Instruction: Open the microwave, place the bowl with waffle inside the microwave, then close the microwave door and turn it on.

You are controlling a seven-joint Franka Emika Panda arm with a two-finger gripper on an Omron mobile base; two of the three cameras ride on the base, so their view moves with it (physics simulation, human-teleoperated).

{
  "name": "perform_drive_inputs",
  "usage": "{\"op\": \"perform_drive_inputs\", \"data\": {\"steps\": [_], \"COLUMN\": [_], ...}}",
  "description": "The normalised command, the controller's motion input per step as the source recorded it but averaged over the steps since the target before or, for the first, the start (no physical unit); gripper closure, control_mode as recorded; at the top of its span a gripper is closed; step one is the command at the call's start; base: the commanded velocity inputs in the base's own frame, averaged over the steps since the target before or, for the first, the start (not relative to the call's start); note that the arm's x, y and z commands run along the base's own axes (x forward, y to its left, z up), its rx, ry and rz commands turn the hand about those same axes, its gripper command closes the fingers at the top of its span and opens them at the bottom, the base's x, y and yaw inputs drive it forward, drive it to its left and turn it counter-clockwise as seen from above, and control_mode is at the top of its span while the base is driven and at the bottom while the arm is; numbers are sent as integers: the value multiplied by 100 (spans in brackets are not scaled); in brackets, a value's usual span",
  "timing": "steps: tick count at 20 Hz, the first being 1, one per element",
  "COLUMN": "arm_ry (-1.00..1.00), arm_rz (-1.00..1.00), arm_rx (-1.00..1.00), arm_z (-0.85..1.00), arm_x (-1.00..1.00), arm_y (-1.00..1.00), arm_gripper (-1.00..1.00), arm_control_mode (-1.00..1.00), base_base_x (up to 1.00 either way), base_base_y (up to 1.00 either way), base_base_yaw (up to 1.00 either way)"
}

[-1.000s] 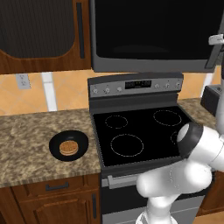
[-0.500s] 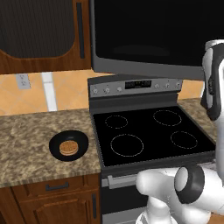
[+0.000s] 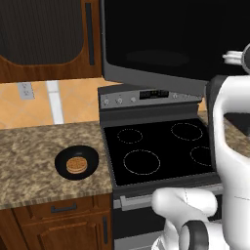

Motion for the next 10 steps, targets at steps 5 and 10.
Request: {"op": "perform_drive_inputs", "data": {"steps": [5,10], "arm_ry": [0,0], "arm_rz": [-19,-1], "arm_rx": [0,-1], "arm_z": [-8,-10], "arm_x": [-100,-96], "arm_y": [42,70], "arm_gripper": [100,100], "arm_control_mode": [-100,-100], "base_base_x": [0,0], "base_base_y": [0,0], "base_base_yaw": [0,0]}}
